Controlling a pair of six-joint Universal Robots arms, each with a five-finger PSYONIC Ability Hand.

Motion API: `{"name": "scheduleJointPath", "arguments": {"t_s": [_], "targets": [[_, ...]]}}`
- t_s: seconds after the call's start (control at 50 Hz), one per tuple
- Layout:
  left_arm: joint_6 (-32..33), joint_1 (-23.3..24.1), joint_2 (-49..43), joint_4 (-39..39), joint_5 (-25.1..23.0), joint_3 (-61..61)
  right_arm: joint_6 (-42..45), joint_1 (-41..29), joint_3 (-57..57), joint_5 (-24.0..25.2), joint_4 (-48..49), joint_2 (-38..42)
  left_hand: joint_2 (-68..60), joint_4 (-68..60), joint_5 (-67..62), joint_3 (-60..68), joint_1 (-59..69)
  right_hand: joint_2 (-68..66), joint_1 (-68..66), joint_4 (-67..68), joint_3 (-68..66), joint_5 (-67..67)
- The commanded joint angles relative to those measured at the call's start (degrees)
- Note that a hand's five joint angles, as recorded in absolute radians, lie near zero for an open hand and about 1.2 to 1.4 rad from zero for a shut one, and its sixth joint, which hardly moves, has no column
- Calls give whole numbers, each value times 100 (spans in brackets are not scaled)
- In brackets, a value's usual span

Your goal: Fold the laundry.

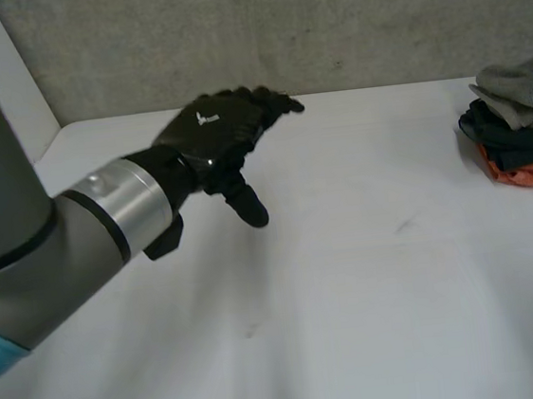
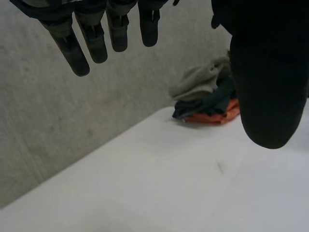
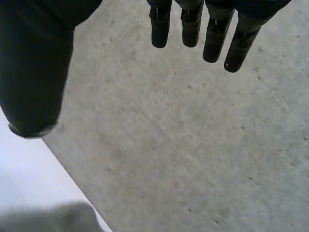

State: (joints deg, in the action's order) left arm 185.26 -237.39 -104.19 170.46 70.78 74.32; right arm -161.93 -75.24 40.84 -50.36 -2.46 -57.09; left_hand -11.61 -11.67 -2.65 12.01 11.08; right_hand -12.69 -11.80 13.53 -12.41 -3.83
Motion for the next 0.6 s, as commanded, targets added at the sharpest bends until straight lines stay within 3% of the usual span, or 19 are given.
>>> {"name": "scheduleJointPath", "arguments": {"t_s": [0.02, 0.12, 0.22, 0.28, 0.6], "targets": [[-25, -316, 619, 224, 330, 48, -444, -1633, 1223, -1958, -247, -1153, -12, -6, 92, -28, 65, 269, 180, -353, 241, 383], [-51, -641, 909, 663, 1138, 250, -858, -2634, 2548, -3222, 16, -2006, 72, 78, 176, -112, -19, 269, 180, -353, 241, 383], [-7, -1028, 997, 997, 1850, 548, -876, -3259, 3509, -3980, 535, -2192, 89, 95, 193, -129, -36, 269, 180, -353, 241, 383], [-33, -1195, 989, 998, 1965, 593, -850, -3567, 3939, -4287, 868, -2210, 89, 95, 193, -129, -36, 269, 180, -353, 241, 383], [-235, -1178, 690, 1287, 1895, 1031, -744, -3796, 4634, -4359, 1668, -2219, 156, 163, 260, -197, -104, 269, 180, -353, 241, 383]]}}
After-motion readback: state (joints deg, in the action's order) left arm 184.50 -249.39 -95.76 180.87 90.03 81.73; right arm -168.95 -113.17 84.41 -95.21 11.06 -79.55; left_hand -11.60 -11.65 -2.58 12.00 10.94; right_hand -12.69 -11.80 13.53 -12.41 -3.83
